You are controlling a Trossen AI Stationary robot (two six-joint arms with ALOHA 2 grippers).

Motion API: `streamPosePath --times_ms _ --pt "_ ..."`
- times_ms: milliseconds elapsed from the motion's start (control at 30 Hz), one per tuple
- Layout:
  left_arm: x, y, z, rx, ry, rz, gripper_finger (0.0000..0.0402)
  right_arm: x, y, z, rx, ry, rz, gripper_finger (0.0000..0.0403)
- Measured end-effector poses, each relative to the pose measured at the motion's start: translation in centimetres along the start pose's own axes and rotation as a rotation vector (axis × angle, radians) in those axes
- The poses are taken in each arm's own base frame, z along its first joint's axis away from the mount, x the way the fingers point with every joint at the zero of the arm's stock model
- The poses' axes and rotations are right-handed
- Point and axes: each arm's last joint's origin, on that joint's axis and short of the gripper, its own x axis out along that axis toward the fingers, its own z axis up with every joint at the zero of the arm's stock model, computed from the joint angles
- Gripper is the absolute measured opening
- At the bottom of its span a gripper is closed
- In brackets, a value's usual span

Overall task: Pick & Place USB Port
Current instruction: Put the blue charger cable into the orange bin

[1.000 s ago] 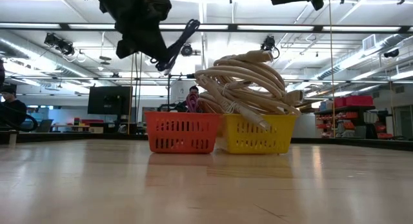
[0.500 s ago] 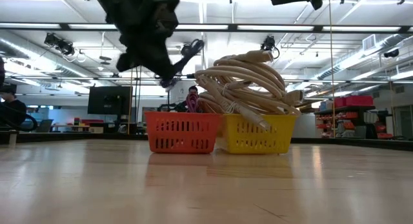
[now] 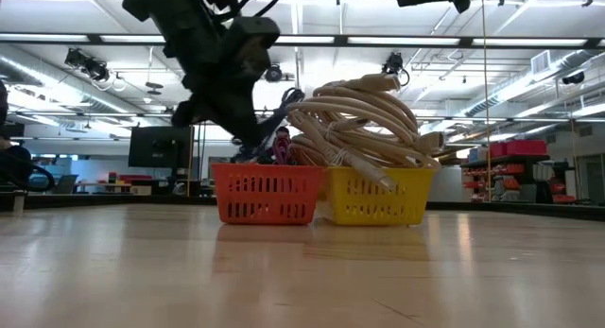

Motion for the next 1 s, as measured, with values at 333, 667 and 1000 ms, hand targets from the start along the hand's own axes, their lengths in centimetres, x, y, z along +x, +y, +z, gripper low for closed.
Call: streamPosePath --times_ms 333,667,1000 --pt "0.09 -0.41 0.14 -0.035 -0.031 -0.027 0.0023 -0.01 0.0 -0.02 -0.023 0.002 0.0 0.0061" --pt "0.1 -0.34 0.14 -0.066 -0.039 -0.014 0.0026 -0.01 0.06 -0.05 -0.028 0.008 0.024 0.0061" --pt "0.05 -0.6 -0.01 -0.084 -0.042 -0.027 0.0044 -0.01 0.06 -0.06 -0.046 0.008 0.025 0.0061"
